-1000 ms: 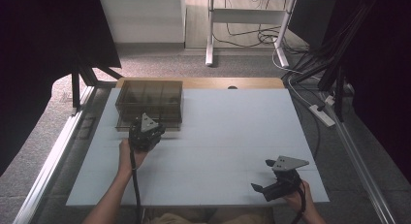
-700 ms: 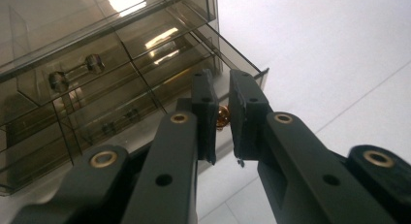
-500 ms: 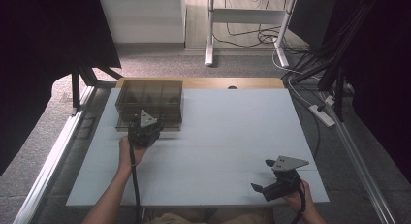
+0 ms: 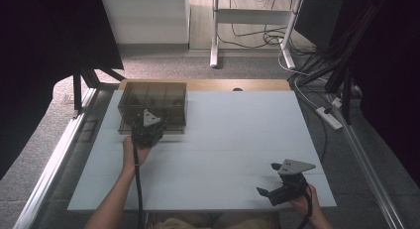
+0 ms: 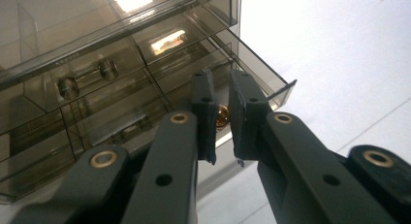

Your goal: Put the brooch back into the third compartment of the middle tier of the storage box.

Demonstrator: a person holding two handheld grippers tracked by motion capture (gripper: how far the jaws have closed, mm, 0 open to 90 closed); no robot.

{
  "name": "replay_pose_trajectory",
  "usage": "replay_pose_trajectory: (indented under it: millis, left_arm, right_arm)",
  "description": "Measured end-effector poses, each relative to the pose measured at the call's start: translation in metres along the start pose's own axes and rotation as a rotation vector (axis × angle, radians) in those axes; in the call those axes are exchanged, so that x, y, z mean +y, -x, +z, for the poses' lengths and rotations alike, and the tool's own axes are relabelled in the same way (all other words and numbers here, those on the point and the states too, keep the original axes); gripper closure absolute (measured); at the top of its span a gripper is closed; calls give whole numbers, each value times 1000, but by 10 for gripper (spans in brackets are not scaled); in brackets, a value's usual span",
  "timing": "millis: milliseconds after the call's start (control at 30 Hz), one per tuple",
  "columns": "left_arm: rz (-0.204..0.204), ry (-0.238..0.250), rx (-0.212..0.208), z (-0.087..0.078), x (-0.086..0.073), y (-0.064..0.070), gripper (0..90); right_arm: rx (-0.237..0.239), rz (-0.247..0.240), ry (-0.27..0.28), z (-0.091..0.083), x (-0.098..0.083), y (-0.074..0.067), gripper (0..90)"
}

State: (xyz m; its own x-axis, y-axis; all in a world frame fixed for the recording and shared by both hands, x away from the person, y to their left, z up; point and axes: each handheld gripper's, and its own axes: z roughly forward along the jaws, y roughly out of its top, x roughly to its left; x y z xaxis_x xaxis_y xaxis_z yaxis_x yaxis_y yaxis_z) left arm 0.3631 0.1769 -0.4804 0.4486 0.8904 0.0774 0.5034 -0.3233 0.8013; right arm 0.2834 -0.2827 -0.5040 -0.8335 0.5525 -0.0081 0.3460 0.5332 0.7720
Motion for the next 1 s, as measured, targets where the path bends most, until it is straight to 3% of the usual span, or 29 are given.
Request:
replay_pose_trajectory:
  millis: [567,1000]
  left_arm:
    - [-31,-1,13,11,-4,-6,817]
    - [-30,5,32,17,-10,-7,817]
  right_arm:
    - [0,-1,-1,0,0,0,0]
    - [-1,-2,-2,-1,0,0,0]
